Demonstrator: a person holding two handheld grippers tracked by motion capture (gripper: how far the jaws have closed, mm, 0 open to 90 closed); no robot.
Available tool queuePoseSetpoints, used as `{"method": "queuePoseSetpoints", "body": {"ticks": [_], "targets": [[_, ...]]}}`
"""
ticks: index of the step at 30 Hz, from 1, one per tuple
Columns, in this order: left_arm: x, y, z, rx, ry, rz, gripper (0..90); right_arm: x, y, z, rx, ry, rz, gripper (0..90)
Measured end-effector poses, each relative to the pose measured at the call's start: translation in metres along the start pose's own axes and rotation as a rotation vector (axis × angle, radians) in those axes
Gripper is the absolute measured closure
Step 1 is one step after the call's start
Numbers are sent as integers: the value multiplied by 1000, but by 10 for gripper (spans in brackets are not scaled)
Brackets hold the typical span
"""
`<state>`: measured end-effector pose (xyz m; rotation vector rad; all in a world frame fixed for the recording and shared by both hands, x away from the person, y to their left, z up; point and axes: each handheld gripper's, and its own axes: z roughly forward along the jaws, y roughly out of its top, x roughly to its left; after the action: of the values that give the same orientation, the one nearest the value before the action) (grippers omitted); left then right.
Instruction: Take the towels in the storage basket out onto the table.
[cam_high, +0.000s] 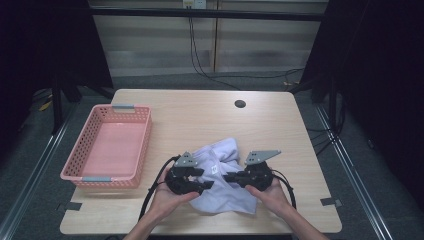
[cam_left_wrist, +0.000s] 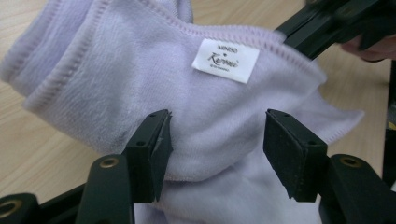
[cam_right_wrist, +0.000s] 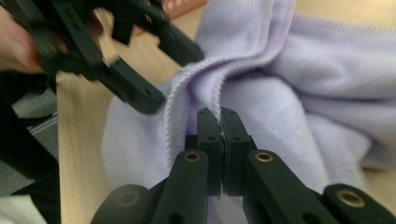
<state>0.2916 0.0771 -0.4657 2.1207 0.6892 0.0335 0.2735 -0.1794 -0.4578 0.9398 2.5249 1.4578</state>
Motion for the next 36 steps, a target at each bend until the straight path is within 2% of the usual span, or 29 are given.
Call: {"method": "queuePoseSetpoints", "body": {"ticks": [2,3,4,5,7,9,12,14,17,18,21,25,28,31,32,36], "targets": [[0,1,5,2,13,18,514,-3,4,-5,-22,5,16,887],[-1,1,5,0,22,44,601,-4,5,-7,-26,-3,16,887],[-1,1,5,-11,13,48,686,-6,5,-8,-30,-7,19,887],[-1,1,3,-25,1,41,758,-8,6,-9,-30,-10,21,887],[0,2,-4,-67,-20,22,800,-13,6,-13,-40,-24,30,887],[1,4,-13,-125,-69,-9,805,-18,6,-18,-51,-40,40,887],[-2,7,-24,-153,-62,11,819,-27,8,-30,-86,-65,58,888],[-3,8,-32,-175,-63,2,825,-35,11,-40,-115,-66,72,888],[-4,10,-43,-208,-87,-2,841,-49,13,-55,-170,-59,106,888],[-5,11,-47,-225,-107,-11,843,-52,15,-59,-182,-62,113,888],[-11,17,-56,-253,-110,0,846,-59,22,-66,-209,-62,111,888],[-17,29,-70,-295,-106,30,846,-64,41,-71,-222,-76,87,888],[-16,41,-88,-347,-102,22,846,-69,60,-79,-241,-96,74,888],[-18,49,-106,-388,-100,41,848,-78,80,-91,-255,-137,60,888],[-19,51,-112,-395,-83,46,848,-82,87,-95,-259,-151,59,888],[-21,46,-130,-414,-60,45,849,-99,107,-113,-266,-222,65,888]]}}
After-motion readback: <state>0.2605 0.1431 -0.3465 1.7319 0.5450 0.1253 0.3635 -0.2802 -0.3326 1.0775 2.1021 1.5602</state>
